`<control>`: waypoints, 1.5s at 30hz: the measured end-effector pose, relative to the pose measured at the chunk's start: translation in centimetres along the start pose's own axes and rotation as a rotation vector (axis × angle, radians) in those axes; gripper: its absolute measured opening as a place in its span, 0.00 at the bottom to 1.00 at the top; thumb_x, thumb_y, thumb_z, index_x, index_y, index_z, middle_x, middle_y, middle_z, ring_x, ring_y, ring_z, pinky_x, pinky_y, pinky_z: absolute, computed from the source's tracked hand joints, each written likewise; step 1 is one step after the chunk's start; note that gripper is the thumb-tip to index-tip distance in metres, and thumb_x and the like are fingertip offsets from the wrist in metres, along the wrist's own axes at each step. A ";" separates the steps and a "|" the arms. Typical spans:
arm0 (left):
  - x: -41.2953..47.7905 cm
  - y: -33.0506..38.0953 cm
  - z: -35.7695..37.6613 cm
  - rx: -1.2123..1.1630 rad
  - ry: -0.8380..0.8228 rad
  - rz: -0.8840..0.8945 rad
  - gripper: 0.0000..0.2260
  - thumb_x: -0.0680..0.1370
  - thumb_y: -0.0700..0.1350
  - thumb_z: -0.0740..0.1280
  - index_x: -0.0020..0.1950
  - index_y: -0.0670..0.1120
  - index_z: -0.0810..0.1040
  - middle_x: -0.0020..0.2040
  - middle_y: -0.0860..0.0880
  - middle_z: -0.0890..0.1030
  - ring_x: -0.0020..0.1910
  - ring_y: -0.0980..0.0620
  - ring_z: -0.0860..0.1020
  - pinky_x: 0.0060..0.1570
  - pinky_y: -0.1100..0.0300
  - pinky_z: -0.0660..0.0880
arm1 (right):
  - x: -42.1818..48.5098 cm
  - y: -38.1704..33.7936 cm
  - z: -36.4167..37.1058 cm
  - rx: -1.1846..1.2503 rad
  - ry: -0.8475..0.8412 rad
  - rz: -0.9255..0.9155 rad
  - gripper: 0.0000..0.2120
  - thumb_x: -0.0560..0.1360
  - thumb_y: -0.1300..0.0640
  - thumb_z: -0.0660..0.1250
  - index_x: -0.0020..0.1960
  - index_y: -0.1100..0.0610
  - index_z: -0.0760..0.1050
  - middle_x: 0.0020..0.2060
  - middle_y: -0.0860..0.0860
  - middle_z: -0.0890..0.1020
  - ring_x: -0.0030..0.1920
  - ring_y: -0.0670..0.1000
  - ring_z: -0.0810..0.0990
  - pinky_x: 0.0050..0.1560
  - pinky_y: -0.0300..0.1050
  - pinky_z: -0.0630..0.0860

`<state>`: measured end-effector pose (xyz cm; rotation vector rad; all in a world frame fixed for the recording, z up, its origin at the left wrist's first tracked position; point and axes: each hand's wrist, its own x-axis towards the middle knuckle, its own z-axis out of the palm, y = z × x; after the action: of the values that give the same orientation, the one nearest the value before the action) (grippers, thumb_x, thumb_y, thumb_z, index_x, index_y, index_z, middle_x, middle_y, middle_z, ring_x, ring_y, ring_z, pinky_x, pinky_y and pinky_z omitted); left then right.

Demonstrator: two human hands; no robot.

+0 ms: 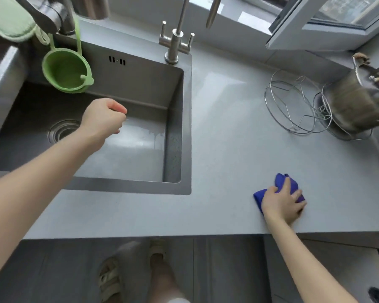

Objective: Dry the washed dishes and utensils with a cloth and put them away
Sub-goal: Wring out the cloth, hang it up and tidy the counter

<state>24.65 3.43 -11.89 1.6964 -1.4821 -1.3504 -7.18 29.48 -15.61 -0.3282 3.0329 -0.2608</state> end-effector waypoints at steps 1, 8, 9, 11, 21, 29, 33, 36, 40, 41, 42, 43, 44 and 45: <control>-0.5 -0.3 -0.4 -0.002 -0.008 0.001 0.09 0.74 0.34 0.61 0.48 0.44 0.78 0.41 0.44 0.77 0.44 0.45 0.77 0.40 0.58 0.76 | -3.4 -1.7 0.7 -0.001 -0.013 -0.079 0.25 0.79 0.53 0.55 0.76 0.48 0.59 0.77 0.58 0.55 0.74 0.65 0.51 0.70 0.63 0.56; -2.5 -0.3 -2.3 0.005 -0.010 0.035 0.10 0.73 0.34 0.60 0.49 0.43 0.78 0.43 0.44 0.77 0.42 0.46 0.76 0.35 0.61 0.74 | -21.5 -12.2 4.0 0.030 -0.119 -0.976 0.25 0.71 0.55 0.54 0.66 0.49 0.75 0.67 0.61 0.74 0.67 0.69 0.69 0.61 0.68 0.70; -2.6 0.1 -2.6 0.013 -0.005 0.046 0.10 0.73 0.34 0.60 0.49 0.43 0.78 0.44 0.44 0.77 0.43 0.46 0.76 0.36 0.60 0.75 | -22.3 -11.3 3.7 0.022 -0.189 -1.121 0.25 0.72 0.54 0.54 0.67 0.49 0.72 0.68 0.60 0.72 0.69 0.68 0.68 0.65 0.67 0.67; -2.9 1.1 -2.8 0.040 0.002 0.070 0.10 0.73 0.34 0.60 0.48 0.44 0.79 0.45 0.44 0.77 0.44 0.46 0.77 0.39 0.59 0.76 | -21.1 -8.3 3.1 0.015 -0.247 -1.380 0.25 0.73 0.55 0.56 0.70 0.48 0.69 0.71 0.58 0.69 0.72 0.66 0.64 0.70 0.63 0.60; -2.6 2.9 -1.4 0.076 -0.053 0.102 0.09 0.74 0.35 0.61 0.47 0.45 0.78 0.47 0.44 0.78 0.48 0.46 0.77 0.42 0.56 0.77 | 2.5 0.3 -0.1 -0.030 -0.034 -0.422 0.25 0.76 0.55 0.53 0.73 0.52 0.66 0.73 0.60 0.64 0.72 0.66 0.59 0.72 0.59 0.57; 3.0 3.8 0.5 0.062 -0.025 0.044 0.09 0.74 0.35 0.61 0.46 0.45 0.78 0.45 0.44 0.78 0.46 0.45 0.78 0.45 0.53 0.78 | 0.4 -18.3 4.2 0.008 0.037 -0.517 0.25 0.75 0.57 0.52 0.72 0.51 0.66 0.72 0.62 0.63 0.71 0.69 0.60 0.63 0.64 0.67; 6.3 4.9 2.3 0.056 -0.017 -0.011 0.09 0.74 0.35 0.61 0.44 0.47 0.77 0.47 0.43 0.79 0.47 0.45 0.79 0.44 0.54 0.78 | -1.3 -18.7 4.7 0.025 -0.189 -1.614 0.25 0.70 0.58 0.56 0.66 0.51 0.74 0.67 0.61 0.73 0.67 0.69 0.69 0.63 0.57 0.69; 8.0 5.1 3.1 0.058 -0.011 -0.039 0.09 0.75 0.35 0.61 0.48 0.45 0.78 0.44 0.44 0.79 0.46 0.45 0.79 0.47 0.53 0.78 | 7.8 -19.9 3.3 0.038 -0.238 -1.550 0.27 0.70 0.57 0.54 0.67 0.51 0.73 0.70 0.58 0.70 0.70 0.63 0.67 0.69 0.52 0.65; 9.7 4.3 3.4 0.011 0.029 -0.082 0.09 0.75 0.35 0.61 0.48 0.43 0.78 0.37 0.47 0.77 0.42 0.46 0.78 0.46 0.53 0.78 | 16.6 -28.9 4.1 0.030 -0.034 -0.591 0.26 0.75 0.54 0.51 0.73 0.50 0.64 0.72 0.59 0.64 0.71 0.64 0.60 0.70 0.57 0.59; 10.2 4.1 3.4 0.005 0.039 -0.091 0.09 0.75 0.35 0.61 0.48 0.43 0.78 0.37 0.47 0.77 0.41 0.47 0.77 0.44 0.54 0.77 | 16.7 -31.9 4.4 -0.003 -0.034 -0.495 0.25 0.77 0.55 0.52 0.74 0.48 0.62 0.73 0.59 0.63 0.71 0.64 0.59 0.70 0.58 0.59; 10.6 3.9 3.4 0.002 0.047 -0.096 0.08 0.75 0.35 0.61 0.49 0.43 0.78 0.36 0.47 0.77 0.40 0.47 0.77 0.42 0.56 0.77 | 16.1 -34.7 4.6 -0.029 -0.053 -0.493 0.24 0.77 0.55 0.53 0.73 0.47 0.62 0.73 0.58 0.62 0.71 0.65 0.59 0.69 0.58 0.59; 11.0 3.9 3.4 0.000 0.055 -0.098 0.08 0.75 0.34 0.61 0.49 0.43 0.78 0.36 0.47 0.77 0.39 0.47 0.76 0.40 0.58 0.76 | 15.0 -37.2 5.3 -0.038 -0.077 -0.570 0.24 0.77 0.55 0.53 0.73 0.47 0.62 0.72 0.58 0.63 0.70 0.65 0.59 0.68 0.57 0.60; 11.4 3.8 3.4 0.000 0.061 -0.099 0.08 0.75 0.35 0.61 0.49 0.43 0.78 0.36 0.47 0.77 0.39 0.48 0.76 0.39 0.59 0.75 | 13.2 -39.2 6.2 -0.043 -0.101 -0.703 0.24 0.76 0.56 0.53 0.72 0.47 0.63 0.71 0.58 0.64 0.70 0.64 0.59 0.67 0.57 0.61; 11.8 3.8 3.3 0.005 0.068 -0.099 0.08 0.75 0.35 0.61 0.48 0.43 0.78 0.36 0.47 0.77 0.39 0.48 0.77 0.39 0.59 0.75 | 11.1 -40.5 7.0 -0.050 -0.124 -0.865 0.24 0.75 0.56 0.53 0.71 0.48 0.65 0.70 0.57 0.65 0.70 0.64 0.60 0.67 0.57 0.62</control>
<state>19.01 -7.86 -13.90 1.8215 -1.3812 -1.3266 -9.02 -13.04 -15.97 -1.5692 2.5807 -0.1929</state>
